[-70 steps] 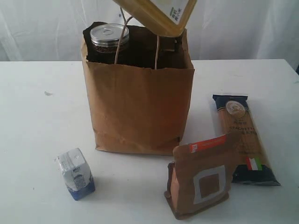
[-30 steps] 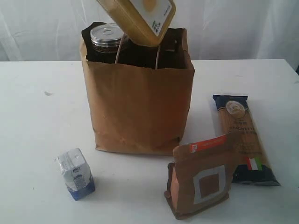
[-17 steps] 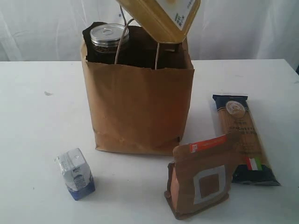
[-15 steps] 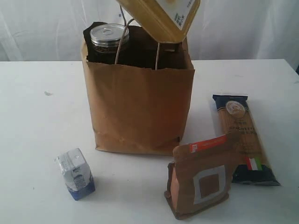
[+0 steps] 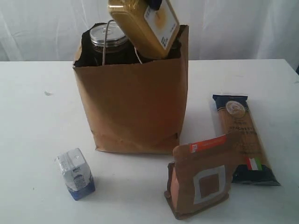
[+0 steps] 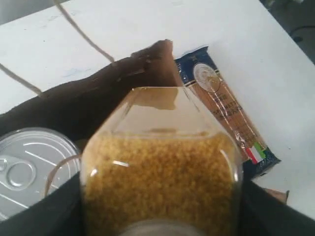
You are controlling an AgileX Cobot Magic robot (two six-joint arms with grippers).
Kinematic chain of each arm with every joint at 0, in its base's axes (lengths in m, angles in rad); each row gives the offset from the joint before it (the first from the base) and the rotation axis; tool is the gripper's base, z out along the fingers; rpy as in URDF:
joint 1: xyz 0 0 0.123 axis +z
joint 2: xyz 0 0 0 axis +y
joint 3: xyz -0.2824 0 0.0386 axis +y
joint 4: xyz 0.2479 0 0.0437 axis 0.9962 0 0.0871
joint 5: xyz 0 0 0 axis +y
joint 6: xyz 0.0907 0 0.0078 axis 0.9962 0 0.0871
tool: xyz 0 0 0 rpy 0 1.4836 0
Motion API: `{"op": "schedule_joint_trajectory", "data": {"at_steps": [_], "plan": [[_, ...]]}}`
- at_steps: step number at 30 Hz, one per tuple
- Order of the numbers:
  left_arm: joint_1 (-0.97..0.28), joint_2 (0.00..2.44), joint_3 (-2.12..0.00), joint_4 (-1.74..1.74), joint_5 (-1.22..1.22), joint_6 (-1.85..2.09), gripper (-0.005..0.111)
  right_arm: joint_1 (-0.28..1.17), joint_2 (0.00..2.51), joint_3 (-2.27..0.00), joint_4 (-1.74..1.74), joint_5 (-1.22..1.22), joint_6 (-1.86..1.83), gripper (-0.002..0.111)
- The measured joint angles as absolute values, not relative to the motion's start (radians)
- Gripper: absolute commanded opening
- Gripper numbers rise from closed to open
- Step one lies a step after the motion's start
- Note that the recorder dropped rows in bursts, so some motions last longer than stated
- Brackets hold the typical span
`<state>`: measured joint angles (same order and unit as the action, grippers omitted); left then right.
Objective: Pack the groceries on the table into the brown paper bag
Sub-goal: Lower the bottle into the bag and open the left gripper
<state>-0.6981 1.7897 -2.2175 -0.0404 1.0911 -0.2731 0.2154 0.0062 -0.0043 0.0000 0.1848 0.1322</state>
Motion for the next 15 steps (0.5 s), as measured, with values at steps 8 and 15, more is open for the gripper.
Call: {"op": "schedule_joint_trajectory", "data": {"at_steps": [8,15], "plan": [[-0.698,1.855,-2.217,-0.027,1.126,-0.304,0.000,0.215,0.006,-0.004,0.000,0.185,0.132,0.000],[-0.698,1.902,-2.217,-0.033,1.126,-0.306,0.000,0.215,0.006,-0.004,0.000,0.185,0.132,0.000]]}}
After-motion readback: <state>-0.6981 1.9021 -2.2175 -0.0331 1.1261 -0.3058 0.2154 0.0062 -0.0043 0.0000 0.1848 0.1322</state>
